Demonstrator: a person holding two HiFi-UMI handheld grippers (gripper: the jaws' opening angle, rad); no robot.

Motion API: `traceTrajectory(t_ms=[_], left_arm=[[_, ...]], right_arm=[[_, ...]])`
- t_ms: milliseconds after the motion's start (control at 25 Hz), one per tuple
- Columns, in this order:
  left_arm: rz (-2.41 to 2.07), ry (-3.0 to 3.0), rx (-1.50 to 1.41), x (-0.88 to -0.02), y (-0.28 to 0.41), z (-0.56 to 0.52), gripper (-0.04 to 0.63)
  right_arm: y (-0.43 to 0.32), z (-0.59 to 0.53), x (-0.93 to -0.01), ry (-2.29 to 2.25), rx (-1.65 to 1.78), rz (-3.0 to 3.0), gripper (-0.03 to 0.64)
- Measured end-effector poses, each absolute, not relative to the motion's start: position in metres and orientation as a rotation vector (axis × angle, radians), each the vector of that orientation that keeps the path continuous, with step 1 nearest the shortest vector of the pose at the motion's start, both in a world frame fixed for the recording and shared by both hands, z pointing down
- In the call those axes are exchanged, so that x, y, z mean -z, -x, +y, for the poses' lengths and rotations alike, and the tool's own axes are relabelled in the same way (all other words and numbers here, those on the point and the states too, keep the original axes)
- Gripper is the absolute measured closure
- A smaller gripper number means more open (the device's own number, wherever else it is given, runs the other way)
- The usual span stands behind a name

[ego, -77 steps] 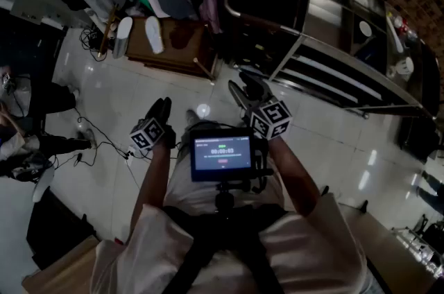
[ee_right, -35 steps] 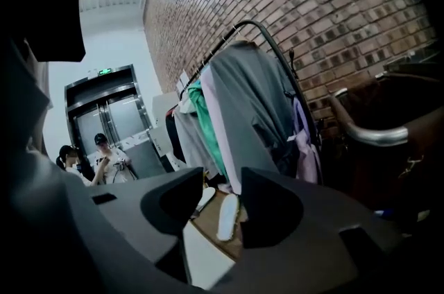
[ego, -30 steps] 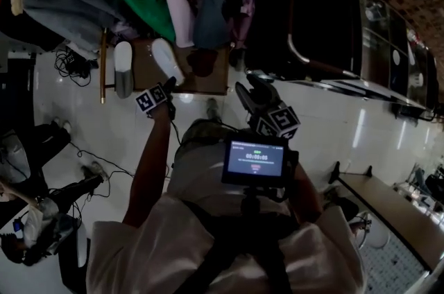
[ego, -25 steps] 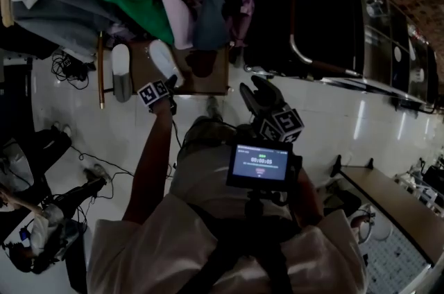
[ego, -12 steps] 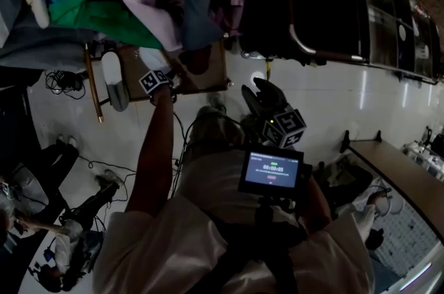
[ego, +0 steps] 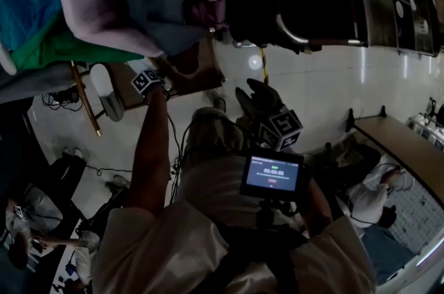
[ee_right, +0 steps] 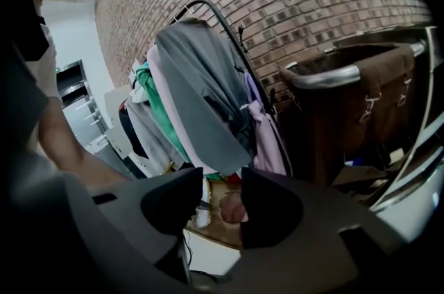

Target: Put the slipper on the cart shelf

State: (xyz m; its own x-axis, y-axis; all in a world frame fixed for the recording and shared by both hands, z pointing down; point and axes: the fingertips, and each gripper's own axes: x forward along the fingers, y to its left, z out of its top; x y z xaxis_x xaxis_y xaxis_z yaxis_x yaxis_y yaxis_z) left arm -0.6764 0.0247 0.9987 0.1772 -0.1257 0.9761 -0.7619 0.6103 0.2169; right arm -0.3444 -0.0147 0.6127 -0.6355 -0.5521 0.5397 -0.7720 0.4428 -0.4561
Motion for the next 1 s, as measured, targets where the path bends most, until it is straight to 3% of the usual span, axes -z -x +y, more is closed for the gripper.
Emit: traceTrajectory(t_ms=[480,1000], left_arm=[[-1.343,-0.808,-0.637,-1.002,0.675,0.026,0.178],[-1.290,-0.899,-0.173,-0.994,0.680,0.036,0.213]], right_arm=[[0.335,-0.003,-0.626,-1.166,-1.050,-2.338,0.434],[0.374,0.006,-0.635,-0.957,-1.078,-2.402,0.434]])
